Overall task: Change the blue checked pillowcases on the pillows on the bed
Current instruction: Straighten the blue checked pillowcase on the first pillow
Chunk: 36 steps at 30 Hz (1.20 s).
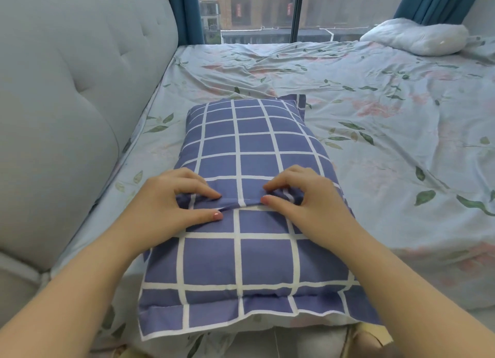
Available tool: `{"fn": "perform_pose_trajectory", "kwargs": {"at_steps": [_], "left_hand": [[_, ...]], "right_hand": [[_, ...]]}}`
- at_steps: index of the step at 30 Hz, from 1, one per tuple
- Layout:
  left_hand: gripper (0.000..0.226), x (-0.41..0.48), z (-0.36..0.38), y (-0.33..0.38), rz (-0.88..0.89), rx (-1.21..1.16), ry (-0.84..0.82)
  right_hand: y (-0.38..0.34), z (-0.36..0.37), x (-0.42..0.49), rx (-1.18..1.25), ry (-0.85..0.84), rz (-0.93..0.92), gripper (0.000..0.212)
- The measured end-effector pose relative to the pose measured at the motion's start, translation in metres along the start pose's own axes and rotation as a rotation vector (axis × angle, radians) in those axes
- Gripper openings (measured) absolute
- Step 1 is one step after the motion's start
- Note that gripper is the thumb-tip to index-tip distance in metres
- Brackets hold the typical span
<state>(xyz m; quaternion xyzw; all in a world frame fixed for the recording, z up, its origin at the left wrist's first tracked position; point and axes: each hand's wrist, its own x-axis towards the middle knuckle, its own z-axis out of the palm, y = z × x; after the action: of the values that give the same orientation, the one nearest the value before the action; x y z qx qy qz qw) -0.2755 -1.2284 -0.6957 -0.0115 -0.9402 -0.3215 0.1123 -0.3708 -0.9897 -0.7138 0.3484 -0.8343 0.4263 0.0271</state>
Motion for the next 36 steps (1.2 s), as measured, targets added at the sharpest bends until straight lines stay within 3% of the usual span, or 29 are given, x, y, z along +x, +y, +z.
{"fn": "perform_pose_trajectory", "kwargs": {"at_steps": [11,13,15,18,25,30,36], "left_hand": [[0.032,-0.004,0.002,-0.01,0.201,0.147,0.042],[0.019,-0.002,0.002,-0.01,0.146,0.085,0.053],[0.006,0.0,0.003,-0.011,0.073,0.0,0.048],[0.016,0.002,0.003,-0.011,-0.022,-0.09,0.029],[0.014,0.015,0.01,-0.01,-0.211,-0.303,0.125],[0.005,0.021,0.012,-0.013,-0.284,-0.277,0.13],[0.005,0.016,0.0,-0.026,-0.386,-0.272,0.165]], "right_hand": [[0.005,-0.01,0.007,-0.015,-0.108,0.085,0.014],[0.005,-0.01,0.008,0.041,-0.112,0.095,0.002],[0.006,-0.01,0.007,0.068,-0.129,0.085,0.008],[0.006,-0.009,0.007,0.064,-0.126,0.075,0.012],[0.005,0.001,0.012,0.062,-0.022,0.129,0.012],[0.007,0.004,0.016,0.064,0.019,0.242,0.009],[0.008,0.006,0.016,-0.026,0.162,0.213,0.008]]}}
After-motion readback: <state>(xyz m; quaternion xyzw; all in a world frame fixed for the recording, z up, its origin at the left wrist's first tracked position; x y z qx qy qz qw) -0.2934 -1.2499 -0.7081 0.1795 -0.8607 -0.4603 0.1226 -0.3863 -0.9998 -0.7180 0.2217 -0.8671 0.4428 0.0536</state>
